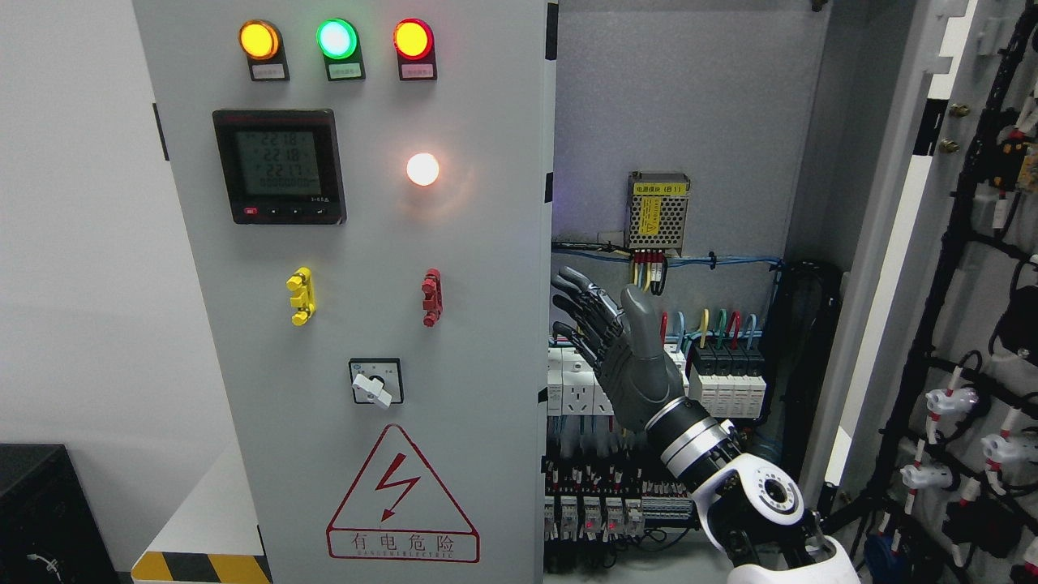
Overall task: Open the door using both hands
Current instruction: 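Hook the right hand fingers behind the indicator-light door edge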
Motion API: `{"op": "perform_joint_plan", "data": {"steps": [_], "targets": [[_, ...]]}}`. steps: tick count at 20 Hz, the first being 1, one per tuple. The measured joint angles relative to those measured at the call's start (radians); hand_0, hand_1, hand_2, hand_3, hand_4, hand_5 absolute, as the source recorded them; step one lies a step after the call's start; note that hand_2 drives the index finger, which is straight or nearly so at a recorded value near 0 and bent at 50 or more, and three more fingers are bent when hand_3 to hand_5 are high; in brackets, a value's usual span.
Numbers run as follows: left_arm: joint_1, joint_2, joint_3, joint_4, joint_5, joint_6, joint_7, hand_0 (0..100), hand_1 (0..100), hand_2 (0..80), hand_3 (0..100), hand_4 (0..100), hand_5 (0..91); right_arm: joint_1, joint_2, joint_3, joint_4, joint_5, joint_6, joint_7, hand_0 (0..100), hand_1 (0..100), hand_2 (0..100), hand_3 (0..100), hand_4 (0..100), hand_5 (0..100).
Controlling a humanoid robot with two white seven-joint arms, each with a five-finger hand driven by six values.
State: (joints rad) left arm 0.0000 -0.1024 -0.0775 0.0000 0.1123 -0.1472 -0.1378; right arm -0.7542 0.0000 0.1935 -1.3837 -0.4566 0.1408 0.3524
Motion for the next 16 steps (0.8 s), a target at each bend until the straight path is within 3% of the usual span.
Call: {"op": "perform_joint_plan", "data": {"steps": [5, 9, 13, 16], "targets": [[0.000, 0.000, 0.000, 0.000, 0.000, 0.000, 0.000, 0, 0, 0.0, 0, 0, 0.0, -0.007, 0.000, -0.002, 0.004, -0.019, 0.019, 0.077, 0, 0, 0, 0, 0, 0], [0.000, 0.000, 0.000, 0.000, 0.000, 0.000, 0.000, 0, 0, 0.0, 0, 0, 0.0, -0.016, 0.000, -0.006, 0.012, -0.026, 0.025, 0.097, 0, 0, 0, 0, 0, 0], [0.000, 0.000, 0.000, 0.000, 0.000, 0.000, 0.000, 0, 0, 0.0, 0, 0, 0.0, -0.024, 0.000, -0.012, 0.024, -0.030, 0.028, 0.143, 0, 0, 0, 0, 0, 0], [0.000, 0.000, -0.001, 0.000, 0.000, 0.000, 0.000, 0, 0, 0.0, 0, 0, 0.0, -0.030, 0.000, -0.029, 0.031, -0.031, 0.042, 0.200, 0, 0, 0, 0, 0, 0]]}}
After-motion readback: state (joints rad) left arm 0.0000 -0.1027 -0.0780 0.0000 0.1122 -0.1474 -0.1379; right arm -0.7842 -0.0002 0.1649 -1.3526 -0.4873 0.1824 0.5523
